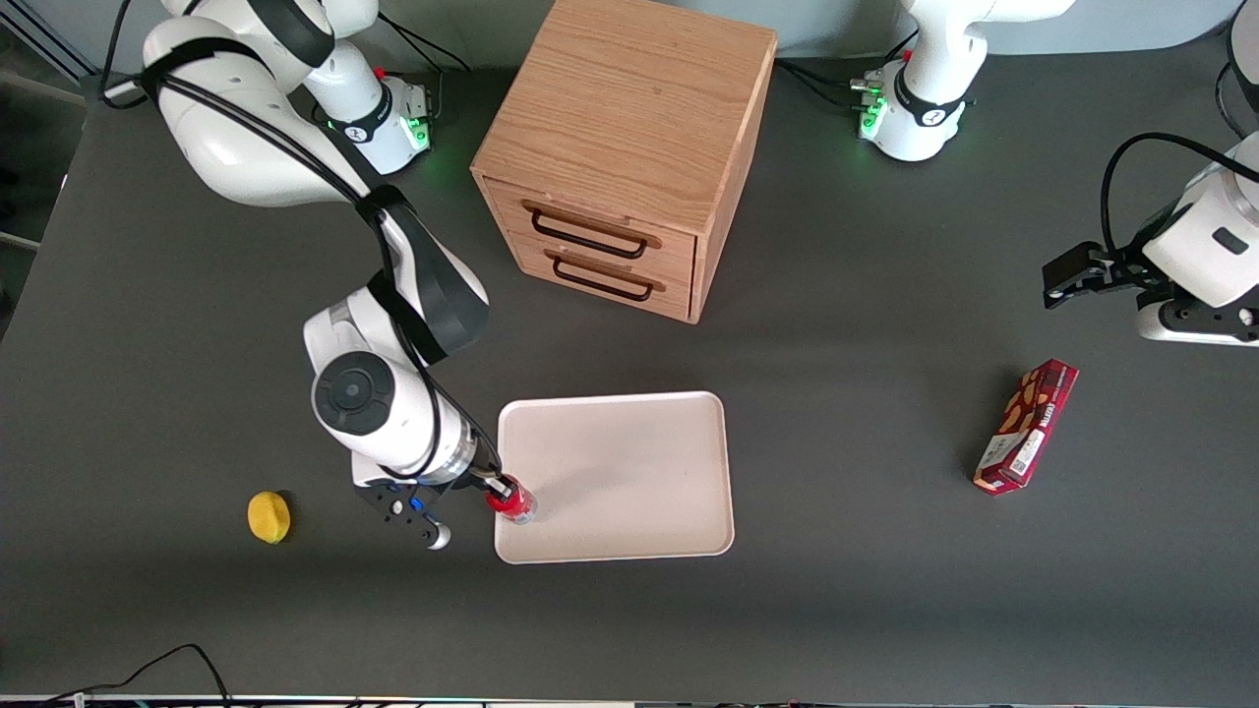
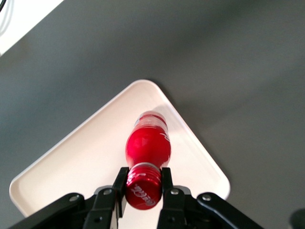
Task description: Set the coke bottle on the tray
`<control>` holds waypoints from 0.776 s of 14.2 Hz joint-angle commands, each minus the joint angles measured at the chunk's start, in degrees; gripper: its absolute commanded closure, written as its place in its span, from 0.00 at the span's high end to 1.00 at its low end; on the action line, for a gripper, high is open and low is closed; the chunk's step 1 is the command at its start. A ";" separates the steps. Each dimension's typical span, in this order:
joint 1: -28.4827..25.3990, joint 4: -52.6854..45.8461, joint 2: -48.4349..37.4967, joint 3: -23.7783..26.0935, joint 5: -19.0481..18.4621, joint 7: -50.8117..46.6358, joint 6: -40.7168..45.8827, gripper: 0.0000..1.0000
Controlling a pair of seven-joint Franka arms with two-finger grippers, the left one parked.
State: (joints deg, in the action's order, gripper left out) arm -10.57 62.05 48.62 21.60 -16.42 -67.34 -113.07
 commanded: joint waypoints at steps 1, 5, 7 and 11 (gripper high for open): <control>-0.51 -3.16 2.88 0.63 -2.65 -2.71 -1.45 0.00; 0.45 -3.25 1.92 2.12 -2.57 -1.83 2.30 1.00; 2.82 -3.16 -3.49 3.97 -2.39 4.36 9.40 1.00; 8.53 -0.36 -20.19 6.60 -0.38 16.85 29.69 1.00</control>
State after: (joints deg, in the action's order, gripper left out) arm -5.26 56.80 38.28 26.83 -17.90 -55.87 -91.21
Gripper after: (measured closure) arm 0.000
